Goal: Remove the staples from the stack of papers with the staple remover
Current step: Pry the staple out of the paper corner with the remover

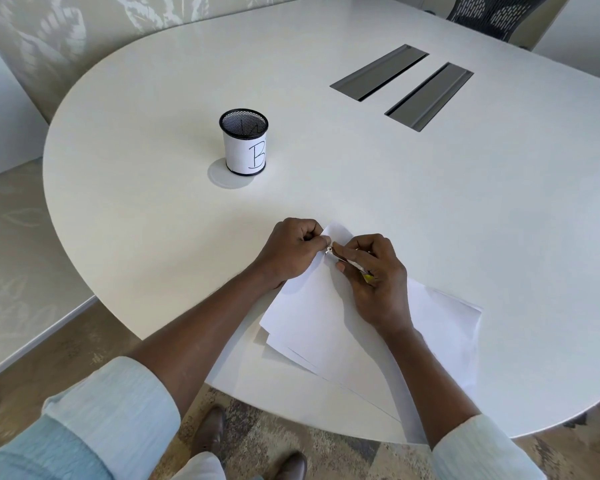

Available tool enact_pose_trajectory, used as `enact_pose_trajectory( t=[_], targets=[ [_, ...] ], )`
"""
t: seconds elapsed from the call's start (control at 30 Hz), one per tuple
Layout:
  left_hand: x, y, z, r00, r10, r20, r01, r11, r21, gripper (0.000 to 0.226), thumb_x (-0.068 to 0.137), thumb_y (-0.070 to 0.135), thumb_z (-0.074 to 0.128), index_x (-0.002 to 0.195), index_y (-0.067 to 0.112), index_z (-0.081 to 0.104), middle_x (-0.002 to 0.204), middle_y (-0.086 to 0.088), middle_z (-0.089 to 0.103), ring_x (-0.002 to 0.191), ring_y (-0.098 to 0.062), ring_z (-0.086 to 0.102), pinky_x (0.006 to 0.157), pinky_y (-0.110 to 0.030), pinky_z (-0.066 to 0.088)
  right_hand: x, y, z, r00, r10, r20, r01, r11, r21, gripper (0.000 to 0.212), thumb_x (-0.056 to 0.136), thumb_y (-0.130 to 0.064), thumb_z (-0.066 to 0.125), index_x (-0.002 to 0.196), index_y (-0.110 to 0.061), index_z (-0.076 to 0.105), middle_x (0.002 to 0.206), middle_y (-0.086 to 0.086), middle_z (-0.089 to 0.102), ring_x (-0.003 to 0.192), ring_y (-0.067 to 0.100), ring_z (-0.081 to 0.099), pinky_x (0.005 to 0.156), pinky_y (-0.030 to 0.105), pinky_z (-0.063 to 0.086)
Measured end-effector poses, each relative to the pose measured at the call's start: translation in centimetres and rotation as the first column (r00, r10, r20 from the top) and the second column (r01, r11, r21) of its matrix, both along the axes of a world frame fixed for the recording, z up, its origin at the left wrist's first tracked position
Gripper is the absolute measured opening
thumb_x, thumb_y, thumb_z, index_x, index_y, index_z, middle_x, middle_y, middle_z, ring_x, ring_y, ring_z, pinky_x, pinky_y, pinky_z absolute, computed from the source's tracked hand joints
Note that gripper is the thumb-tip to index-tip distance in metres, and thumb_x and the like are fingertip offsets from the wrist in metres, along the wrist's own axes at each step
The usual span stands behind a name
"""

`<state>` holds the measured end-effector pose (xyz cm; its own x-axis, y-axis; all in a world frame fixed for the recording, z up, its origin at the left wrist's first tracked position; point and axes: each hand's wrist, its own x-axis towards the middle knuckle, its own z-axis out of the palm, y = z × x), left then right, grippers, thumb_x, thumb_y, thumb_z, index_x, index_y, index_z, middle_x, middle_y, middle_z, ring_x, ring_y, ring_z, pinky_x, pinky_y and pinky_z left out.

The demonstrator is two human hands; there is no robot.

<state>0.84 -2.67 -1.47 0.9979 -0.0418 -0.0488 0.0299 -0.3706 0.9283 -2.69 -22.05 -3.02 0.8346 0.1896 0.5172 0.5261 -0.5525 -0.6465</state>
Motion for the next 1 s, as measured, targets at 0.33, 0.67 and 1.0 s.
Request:
enact_pose_trajectory(
  t=[0.33,0.67,1.0],
  targets=[
    [0.1,-0.1,-0.1,1.0,0.004,-0.005,-0.004,1.0,-0.017,0.043,0.096,0.012,0.074,0.06,0.019,0.052,0.046,0.013,0.038,0.052,-0.01,0.032,0.052,-0.018,0.028,-0.1,0.2,-0.2,0.988,0.01,0.156,0.003,0.996,-0.084,0.048,0.086,0.021,0.078,0.123,-0.009,0.084,0.113,-0.001,0.059,0.092,0.039,0.065,0.07,0.036,0.054],
    [0.1,-0.3,-0.1,1.0,0.013,0.011,-0.013,1.0,-0.003,0.042,0.099,0.011,0.073,0.063,0.015,0.051,0.047,0.012,0.036,0.048,-0.009,0.033,0.052,-0.018,0.028,-0.3,0.0,0.1,0.998,-0.065,0.028,0.064,0.997,0.037,0.035,0.092,0.006,0.08,0.123,-0.009,0.083,0.11,0.008,0.067,0.103,0.026,0.068,0.082,0.02,0.054],
    [-0.1,-0.2,-0.1,1.0,0.024,0.0,-0.024,0.999,-0.024,0.037,0.1,0.018,0.074,0.069,0.012,0.055,0.048,0.014,0.034,0.047,-0.009,0.031,0.049,-0.015,0.026,-0.2,-1.8,1.9,0.845,-0.008,-0.535,0.468,0.496,0.732,0.025,0.113,-0.018,0.061,0.115,-0.022,0.085,0.088,-0.002,0.072,0.071,0.014,0.061,0.064,0.027,0.056]
  ],
)
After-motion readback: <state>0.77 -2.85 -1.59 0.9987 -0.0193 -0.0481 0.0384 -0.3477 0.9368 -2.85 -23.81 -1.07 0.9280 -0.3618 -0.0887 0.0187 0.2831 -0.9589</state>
